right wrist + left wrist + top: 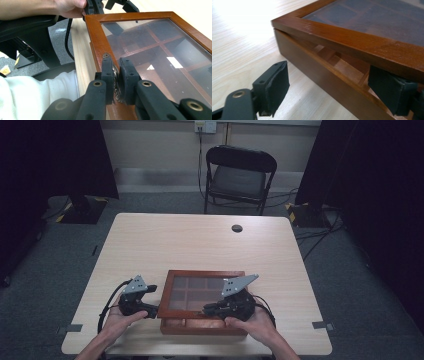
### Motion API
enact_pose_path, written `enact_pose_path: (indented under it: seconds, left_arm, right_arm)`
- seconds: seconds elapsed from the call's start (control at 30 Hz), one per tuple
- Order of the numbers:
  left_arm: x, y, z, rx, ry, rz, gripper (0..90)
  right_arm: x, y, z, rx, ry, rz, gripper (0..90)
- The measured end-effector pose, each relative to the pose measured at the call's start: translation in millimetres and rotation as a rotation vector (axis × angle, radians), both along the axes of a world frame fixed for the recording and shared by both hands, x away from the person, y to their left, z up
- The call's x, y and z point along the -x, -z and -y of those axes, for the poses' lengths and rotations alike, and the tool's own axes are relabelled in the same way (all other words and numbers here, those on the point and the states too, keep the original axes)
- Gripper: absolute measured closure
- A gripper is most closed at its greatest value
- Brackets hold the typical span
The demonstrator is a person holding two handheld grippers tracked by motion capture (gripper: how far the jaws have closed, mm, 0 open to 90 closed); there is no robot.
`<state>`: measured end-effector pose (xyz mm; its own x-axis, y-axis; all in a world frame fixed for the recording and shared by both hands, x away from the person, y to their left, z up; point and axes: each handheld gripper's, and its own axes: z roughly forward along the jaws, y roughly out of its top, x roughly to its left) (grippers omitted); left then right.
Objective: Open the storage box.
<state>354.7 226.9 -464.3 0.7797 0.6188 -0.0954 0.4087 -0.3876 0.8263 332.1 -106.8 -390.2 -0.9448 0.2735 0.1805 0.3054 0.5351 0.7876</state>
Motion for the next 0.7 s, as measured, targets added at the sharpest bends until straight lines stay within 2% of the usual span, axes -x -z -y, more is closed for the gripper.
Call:
enact_pose_path:
  seconds: [0.03, 0.07, 0.2, 0.27, 0.37, 0.4, 0.57, 0.7]
  left_arm:
    - [-0.4, -0.7, -0.8, -0.008, 0.006, 0.014, 18.6]
    - [0.6, -0.7, -0.3, 0.005, -0.001, 0.008, 19.1]
    - [0.5, -2.5, -0.9, 0.009, 0.004, 0.037, 19.9]
    - [0.0, -2.2, 0.8, 0.015, 0.001, 0.030, 19.2]
    - [-1.1, -2.7, 0.5, 0.013, 0.006, 0.040, 19.1]
    - [-0.9, -3.0, 0.7, 0.035, 0.001, 0.037, 19.2]
    - [-0.7, -5.0, 0.0, 0.039, -0.006, 0.041, 20.3]
    - [-0.8, -6.6, -0.2, 0.064, -0.016, 0.042, 20.5]
  right_arm:
    - [0.0, -0.3, 0.4, -0.001, 0.001, 0.001, 82.9]
    - [0.0, -0.5, 0.7, -0.003, 0.004, 0.002, 83.0]
    - [-0.4, -0.5, 2.3, -0.023, 0.012, -0.005, 81.5]
    - [-1.2, 0.1, 4.9, -0.046, 0.023, -0.010, 74.2]
    - [-0.9, -1.1, 9.4, -0.045, 0.055, -0.005, 65.9]
    - [-0.5, -1.7, 11.6, -0.047, 0.067, -0.002, 63.3]
    - [-0.1, -2.2, 25.4, -0.064, 0.107, -0.001, 53.0]
    - [-0.5, -0.2, 34.3, -0.073, 0.154, -0.006, 42.5]
